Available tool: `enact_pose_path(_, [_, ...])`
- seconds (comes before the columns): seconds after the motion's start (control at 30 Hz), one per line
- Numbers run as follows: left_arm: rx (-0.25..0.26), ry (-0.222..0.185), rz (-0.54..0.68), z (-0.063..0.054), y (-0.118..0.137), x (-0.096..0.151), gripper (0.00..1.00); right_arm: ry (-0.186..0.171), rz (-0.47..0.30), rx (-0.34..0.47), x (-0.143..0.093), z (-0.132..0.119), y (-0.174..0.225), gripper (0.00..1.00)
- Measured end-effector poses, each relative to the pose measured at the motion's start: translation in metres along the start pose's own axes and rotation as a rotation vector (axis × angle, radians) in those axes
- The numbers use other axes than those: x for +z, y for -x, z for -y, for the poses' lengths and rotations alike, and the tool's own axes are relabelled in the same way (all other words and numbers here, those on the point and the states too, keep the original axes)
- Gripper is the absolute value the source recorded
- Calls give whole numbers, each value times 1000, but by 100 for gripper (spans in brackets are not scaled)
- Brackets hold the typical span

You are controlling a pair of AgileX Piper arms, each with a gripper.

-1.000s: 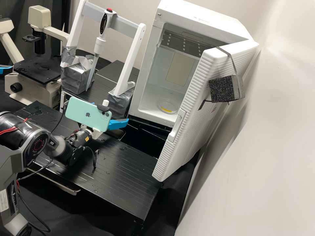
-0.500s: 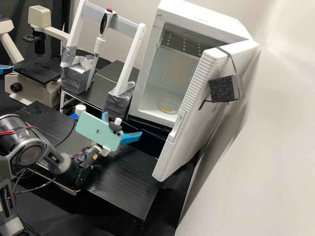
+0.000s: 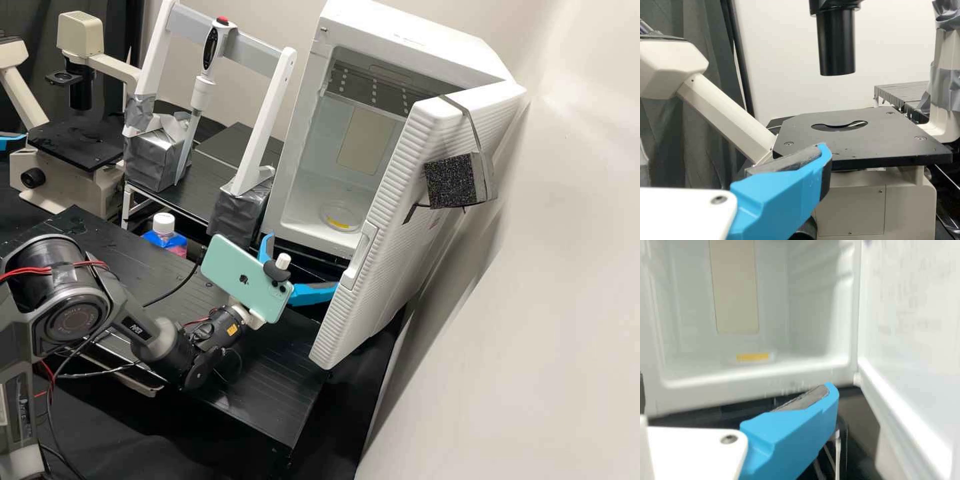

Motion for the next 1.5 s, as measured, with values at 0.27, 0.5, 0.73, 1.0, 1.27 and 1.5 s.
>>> enact_pose_path(0.27, [0,0,0,0,0,0,100,6,-20,-3,-8,-2,-31,100])
enact_pose_path(0.5, [0,0,0,0,0,0,100,-11,14,-65,-5,16,-64,100])
enact_pose_path(0.73, [0,0,0,0,0,0,100,-16,49,-82,3,24,-87,100])
enact_pose_path(1.0, [0,0,0,0,0,0,100,23,24,-50,0,21,-105,100])
enact_pose_path(1.27, [0,0,0,0,0,0,100,24,34,-65,1,29,-125,100])
enact_pose_path(1.5, [0,0,0,0,0,0,100,23,46,-68,7,33,-138,100])
